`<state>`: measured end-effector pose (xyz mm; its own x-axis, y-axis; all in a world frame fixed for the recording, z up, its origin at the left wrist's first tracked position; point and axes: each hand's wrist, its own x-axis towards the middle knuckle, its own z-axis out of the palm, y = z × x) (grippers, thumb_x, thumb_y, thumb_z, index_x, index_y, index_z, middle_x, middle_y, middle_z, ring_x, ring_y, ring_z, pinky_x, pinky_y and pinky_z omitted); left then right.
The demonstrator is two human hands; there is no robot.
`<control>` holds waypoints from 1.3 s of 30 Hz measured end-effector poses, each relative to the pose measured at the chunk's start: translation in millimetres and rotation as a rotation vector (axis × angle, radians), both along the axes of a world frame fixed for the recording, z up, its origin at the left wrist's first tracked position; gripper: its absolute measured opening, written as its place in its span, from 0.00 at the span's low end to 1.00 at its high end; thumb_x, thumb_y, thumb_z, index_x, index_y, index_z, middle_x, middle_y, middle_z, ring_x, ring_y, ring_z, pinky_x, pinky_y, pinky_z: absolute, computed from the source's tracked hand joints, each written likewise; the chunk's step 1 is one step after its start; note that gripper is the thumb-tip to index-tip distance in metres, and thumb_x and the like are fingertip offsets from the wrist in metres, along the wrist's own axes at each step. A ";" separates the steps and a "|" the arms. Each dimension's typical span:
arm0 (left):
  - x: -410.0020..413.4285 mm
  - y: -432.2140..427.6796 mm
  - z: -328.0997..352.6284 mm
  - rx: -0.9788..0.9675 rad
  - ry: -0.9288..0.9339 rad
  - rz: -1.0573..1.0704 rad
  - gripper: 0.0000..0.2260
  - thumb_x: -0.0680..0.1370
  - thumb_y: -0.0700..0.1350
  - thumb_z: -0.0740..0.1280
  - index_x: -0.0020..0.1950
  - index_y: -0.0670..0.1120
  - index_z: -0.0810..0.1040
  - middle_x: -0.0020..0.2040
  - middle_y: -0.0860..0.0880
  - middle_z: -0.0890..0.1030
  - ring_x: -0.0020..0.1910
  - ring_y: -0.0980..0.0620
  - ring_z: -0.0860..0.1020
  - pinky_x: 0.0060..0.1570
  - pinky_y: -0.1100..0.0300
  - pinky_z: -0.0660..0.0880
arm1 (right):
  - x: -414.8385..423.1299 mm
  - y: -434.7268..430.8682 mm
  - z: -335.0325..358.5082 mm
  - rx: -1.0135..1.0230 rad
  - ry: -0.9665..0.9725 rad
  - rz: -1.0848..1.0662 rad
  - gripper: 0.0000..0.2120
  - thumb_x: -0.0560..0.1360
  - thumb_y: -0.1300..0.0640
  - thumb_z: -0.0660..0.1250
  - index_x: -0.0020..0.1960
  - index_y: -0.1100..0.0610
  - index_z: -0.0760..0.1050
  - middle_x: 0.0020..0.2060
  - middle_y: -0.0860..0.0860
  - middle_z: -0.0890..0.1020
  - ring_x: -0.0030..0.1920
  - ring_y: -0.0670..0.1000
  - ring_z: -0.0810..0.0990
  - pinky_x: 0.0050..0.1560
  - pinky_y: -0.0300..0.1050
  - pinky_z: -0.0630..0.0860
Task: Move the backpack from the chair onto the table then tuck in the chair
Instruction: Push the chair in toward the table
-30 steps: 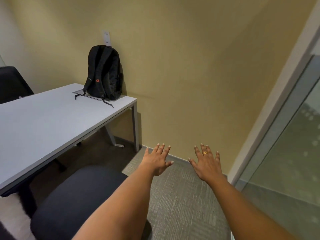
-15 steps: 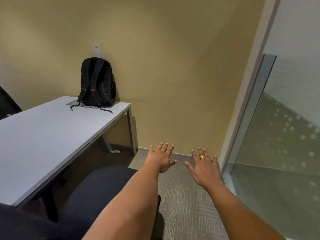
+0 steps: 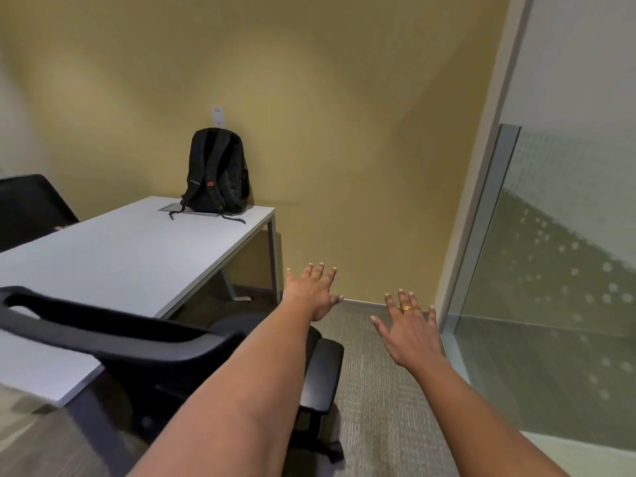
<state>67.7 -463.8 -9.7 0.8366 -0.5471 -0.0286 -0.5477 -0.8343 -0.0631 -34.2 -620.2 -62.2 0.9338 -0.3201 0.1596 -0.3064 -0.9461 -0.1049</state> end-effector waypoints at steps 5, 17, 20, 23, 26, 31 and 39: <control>-38.7 58.2 16.5 -0.062 -0.009 0.013 0.29 0.79 0.61 0.47 0.75 0.51 0.42 0.78 0.47 0.46 0.76 0.47 0.46 0.70 0.37 0.47 | -33.3 55.0 21.6 0.001 -0.043 0.008 0.30 0.78 0.38 0.44 0.75 0.53 0.48 0.76 0.54 0.50 0.75 0.54 0.46 0.72 0.60 0.44; -46.8 224.1 33.4 -0.198 -0.102 0.031 0.29 0.79 0.61 0.47 0.75 0.52 0.43 0.78 0.48 0.49 0.76 0.48 0.47 0.71 0.38 0.47 | -29.1 214.1 55.8 0.023 -0.221 0.031 0.30 0.78 0.38 0.45 0.74 0.53 0.52 0.75 0.55 0.54 0.75 0.53 0.49 0.71 0.60 0.46; -38.3 272.3 31.1 -0.205 -0.118 0.025 0.29 0.79 0.61 0.47 0.75 0.52 0.44 0.78 0.48 0.49 0.76 0.48 0.47 0.71 0.38 0.48 | -19.5 259.3 59.9 0.023 -0.237 0.022 0.30 0.78 0.38 0.44 0.74 0.53 0.50 0.75 0.55 0.53 0.75 0.53 0.49 0.71 0.60 0.45; -26.3 315.5 27.1 -0.217 -0.121 0.019 0.29 0.78 0.61 0.47 0.75 0.52 0.44 0.78 0.49 0.50 0.76 0.49 0.48 0.71 0.39 0.48 | -10.2 301.9 59.4 0.020 -0.232 0.010 0.31 0.77 0.38 0.44 0.75 0.53 0.49 0.75 0.55 0.52 0.75 0.53 0.48 0.71 0.60 0.45; -13.0 349.7 21.5 -0.235 -0.133 0.022 0.29 0.78 0.62 0.47 0.75 0.52 0.45 0.78 0.49 0.50 0.76 0.49 0.47 0.72 0.39 0.48 | -0.9 338.2 56.4 0.015 -0.233 0.012 0.31 0.77 0.37 0.43 0.75 0.52 0.49 0.76 0.54 0.52 0.75 0.53 0.47 0.72 0.59 0.44; 5.7 383.9 11.0 -0.242 -0.129 0.020 0.30 0.77 0.63 0.46 0.75 0.53 0.44 0.78 0.48 0.49 0.76 0.49 0.46 0.71 0.39 0.47 | 13.6 379.1 52.4 -0.018 -0.208 0.035 0.31 0.77 0.36 0.42 0.75 0.52 0.49 0.76 0.54 0.52 0.75 0.53 0.47 0.71 0.60 0.43; 35.0 395.2 4.5 -0.274 -0.128 0.028 0.30 0.77 0.64 0.45 0.75 0.52 0.47 0.78 0.49 0.50 0.76 0.50 0.44 0.72 0.41 0.46 | 43.4 391.9 50.2 -0.002 -0.191 0.039 0.32 0.77 0.36 0.43 0.74 0.53 0.50 0.76 0.54 0.52 0.75 0.52 0.47 0.71 0.61 0.43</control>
